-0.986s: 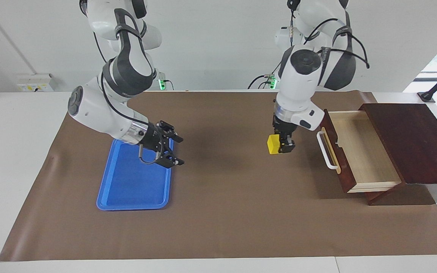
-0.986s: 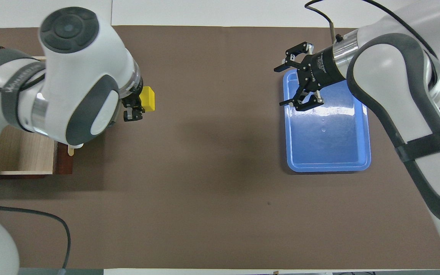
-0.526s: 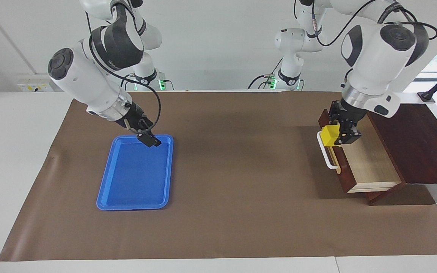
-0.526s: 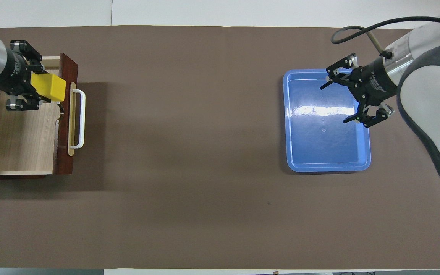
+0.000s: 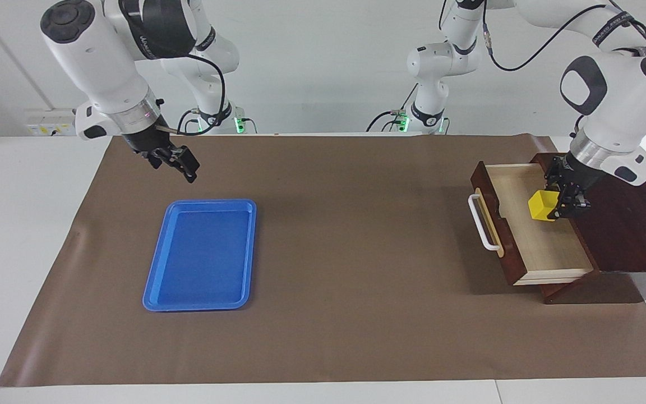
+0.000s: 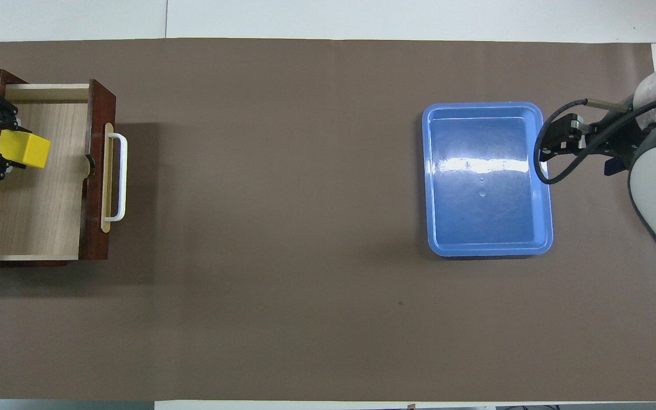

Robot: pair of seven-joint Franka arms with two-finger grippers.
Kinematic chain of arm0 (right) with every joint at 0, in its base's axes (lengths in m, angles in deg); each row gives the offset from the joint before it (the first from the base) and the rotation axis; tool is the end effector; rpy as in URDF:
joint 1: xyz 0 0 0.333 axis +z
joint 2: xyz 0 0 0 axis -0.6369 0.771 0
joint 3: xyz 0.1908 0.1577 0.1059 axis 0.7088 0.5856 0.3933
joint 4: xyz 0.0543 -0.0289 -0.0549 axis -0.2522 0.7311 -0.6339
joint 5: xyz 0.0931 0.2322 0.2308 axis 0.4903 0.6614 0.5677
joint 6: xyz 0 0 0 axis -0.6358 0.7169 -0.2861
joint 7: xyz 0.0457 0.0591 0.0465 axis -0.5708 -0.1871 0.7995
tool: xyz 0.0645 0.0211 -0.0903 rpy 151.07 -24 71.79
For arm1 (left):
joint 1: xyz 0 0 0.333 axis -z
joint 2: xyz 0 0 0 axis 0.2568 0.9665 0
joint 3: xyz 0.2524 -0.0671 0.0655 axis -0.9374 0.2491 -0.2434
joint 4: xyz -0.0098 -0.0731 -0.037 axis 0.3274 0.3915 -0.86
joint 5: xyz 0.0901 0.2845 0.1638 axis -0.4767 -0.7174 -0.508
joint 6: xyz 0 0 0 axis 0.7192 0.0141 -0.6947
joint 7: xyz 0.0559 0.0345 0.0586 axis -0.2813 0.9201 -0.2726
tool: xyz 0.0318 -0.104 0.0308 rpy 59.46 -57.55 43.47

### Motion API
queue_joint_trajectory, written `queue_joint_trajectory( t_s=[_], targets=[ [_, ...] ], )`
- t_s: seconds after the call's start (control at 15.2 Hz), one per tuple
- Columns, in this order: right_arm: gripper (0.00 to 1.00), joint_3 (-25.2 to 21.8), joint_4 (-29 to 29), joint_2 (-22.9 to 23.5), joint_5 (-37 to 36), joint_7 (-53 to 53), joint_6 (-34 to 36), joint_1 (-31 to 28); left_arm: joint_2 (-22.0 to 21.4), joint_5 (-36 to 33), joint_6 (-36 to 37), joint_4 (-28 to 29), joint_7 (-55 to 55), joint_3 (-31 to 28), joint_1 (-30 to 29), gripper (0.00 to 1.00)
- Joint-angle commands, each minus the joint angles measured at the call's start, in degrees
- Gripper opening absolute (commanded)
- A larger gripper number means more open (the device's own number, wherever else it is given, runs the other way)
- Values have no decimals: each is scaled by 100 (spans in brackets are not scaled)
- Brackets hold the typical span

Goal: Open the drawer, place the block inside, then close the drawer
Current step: 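Push the drawer shut with the left gripper while the right gripper returns to rest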

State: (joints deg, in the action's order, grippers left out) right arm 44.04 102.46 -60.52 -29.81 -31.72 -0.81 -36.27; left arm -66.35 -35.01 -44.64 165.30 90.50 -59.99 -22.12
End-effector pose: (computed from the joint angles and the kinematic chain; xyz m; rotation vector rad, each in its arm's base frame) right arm 0.5230 0.0344 0.5426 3.1236 -0.2475 -0.1148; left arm 0.5590 0.0504 0.4551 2.4413 1.9466 0.1108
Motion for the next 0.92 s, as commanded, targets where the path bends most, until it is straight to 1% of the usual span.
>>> queue_joint_trajectory(
  t_s=[0.0,0.2,0.26,0.39,0.53,0.59,0.66,0.72,0.85],
  targets=[
    [100,34,148,-114,-100,779,-101,-179,-288,66,-407,700,-40,52,-58,0],
    [100,34,139,-114,-108,779,-128,-188,-332,66,-539,895,679,61,21,0],
    [100,34,139,-114,-108,796,-241,-197,-341,66,-557,912,821,61,21,0],
    [100,34,130,-105,-108,831,-321,-206,-437,66,-636,1140,893,61,100,0],
    [100,34,121,-114,-161,901,-242,-206,-586,66,-811,1473,753,61,92,0],
    [100,34,139,-122,-178,1093,-181,-206,-630,66,-934,1614,674,61,74,11],
    [100,34,148,-122,-196,1304,-180,-206,-683,66,-1013,1720,664,61,74,47],
    [100,25,148,-122,-205,1367,-180,-206,-692,66,-1014,1730,673,61,83,99],
    [100,34,148,-123,-205,1376,-172,-267,-649,31,-953,1555,690,61,100,100]
  ],
)
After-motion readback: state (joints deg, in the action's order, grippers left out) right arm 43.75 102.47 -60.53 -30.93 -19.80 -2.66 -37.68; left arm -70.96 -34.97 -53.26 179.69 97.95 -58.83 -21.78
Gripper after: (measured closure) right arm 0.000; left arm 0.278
